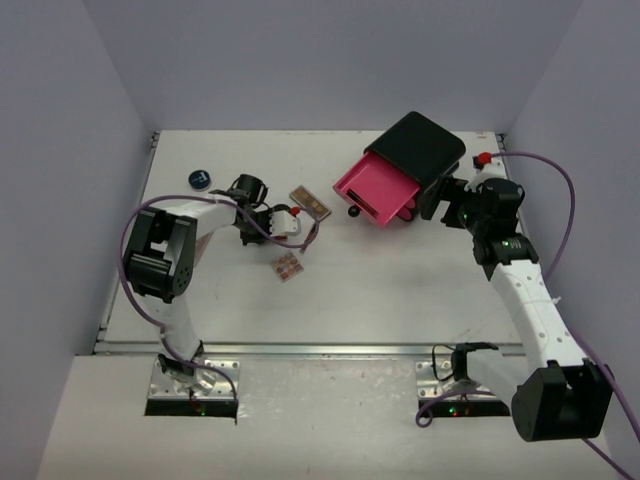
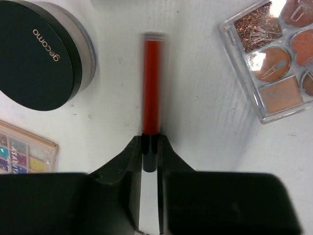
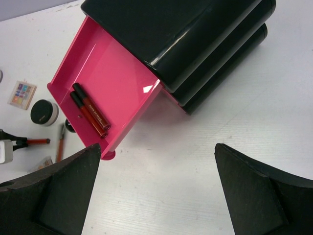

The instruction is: Organize the makeup

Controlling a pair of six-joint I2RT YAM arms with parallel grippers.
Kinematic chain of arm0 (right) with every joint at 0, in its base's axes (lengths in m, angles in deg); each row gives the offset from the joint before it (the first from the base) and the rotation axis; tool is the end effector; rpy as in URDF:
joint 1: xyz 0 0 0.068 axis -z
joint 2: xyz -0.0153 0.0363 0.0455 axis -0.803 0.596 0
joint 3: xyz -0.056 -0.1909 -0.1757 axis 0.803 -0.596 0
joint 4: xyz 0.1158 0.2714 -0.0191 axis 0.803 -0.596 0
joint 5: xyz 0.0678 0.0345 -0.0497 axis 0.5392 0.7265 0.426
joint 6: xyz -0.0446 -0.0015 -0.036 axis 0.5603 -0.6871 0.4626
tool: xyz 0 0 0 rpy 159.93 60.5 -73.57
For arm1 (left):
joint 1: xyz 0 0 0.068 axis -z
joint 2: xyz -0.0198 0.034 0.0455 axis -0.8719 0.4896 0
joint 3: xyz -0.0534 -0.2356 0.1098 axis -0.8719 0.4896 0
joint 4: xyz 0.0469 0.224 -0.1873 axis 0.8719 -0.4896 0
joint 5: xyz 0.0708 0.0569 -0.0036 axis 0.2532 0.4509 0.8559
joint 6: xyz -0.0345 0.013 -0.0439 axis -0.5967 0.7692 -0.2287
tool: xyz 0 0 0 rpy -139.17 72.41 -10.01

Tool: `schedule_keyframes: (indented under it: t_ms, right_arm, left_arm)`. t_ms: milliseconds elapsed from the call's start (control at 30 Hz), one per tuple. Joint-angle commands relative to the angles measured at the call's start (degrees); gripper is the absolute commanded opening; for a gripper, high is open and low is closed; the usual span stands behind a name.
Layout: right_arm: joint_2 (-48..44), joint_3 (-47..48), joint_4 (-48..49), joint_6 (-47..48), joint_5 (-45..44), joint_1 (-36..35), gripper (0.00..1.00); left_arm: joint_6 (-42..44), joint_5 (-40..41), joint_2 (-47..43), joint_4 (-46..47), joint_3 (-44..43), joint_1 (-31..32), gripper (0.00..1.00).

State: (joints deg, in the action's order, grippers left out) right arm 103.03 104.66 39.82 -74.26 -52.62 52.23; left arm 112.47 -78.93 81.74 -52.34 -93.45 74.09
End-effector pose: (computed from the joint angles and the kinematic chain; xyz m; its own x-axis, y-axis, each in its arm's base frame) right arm 0.2831 0.0106 0.2787 -0.4133 0.3949 -0.8205 0.0451 0.9088 0.4147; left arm 0.3697 -0.0990 0.1118 0.0083 0.9432 -0.3320 0.9725 0.0697 0.2224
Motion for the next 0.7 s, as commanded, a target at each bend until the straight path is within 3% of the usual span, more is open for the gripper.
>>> schedule_keyframes:
  t_ms: [0, 233, 467, 667]
  right_arm:
    - [-0.27, 0.34, 1.63, 0.59, -0.40, 0.31, 0.99]
    - [-0.15, 0.25, 1.72, 0.43, -0.45, 0.31, 0.99]
    - [0.69, -0.29, 2.38, 0.05, 2.92, 0.31, 0.99]
    - [0.85, 1.22, 1.92, 0.21, 4.15, 0.37, 0.99]
  left_arm:
    - [0.84, -1.24, -1.14, 1.35, 4.92, -0.22, 0.00]
    - [2.70, -0.26, -7.90, 0.54, 7.70, -0.31, 0.00]
    - [-10.22, -4.04, -10.50, -1.12, -1.94, -0.31, 0.00]
    - [-21.59, -11.83, -15.25, 0.23, -12.24, 1.24, 0.00]
